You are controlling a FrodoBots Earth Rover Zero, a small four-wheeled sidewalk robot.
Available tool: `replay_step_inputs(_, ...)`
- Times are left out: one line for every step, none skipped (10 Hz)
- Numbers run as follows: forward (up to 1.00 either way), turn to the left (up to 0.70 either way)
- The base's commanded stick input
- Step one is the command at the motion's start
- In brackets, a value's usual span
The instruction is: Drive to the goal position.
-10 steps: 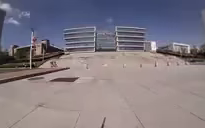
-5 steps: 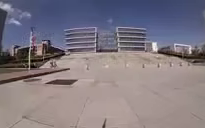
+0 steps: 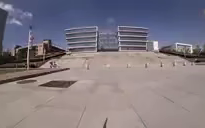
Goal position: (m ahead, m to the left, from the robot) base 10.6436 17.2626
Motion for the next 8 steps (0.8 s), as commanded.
replay_step_inputs(0.70,0.00)
replay_step_inputs(0.70,0.00)
replay_step_inputs(0.70,0.00)
replay_step_inputs(0.70,0.00)
replay_step_inputs(0.70,0.00)
replay_step_inputs(0.70,0.00)
replay_step_inputs(0.70,0.00)
replay_step_inputs(0.70,0.00)
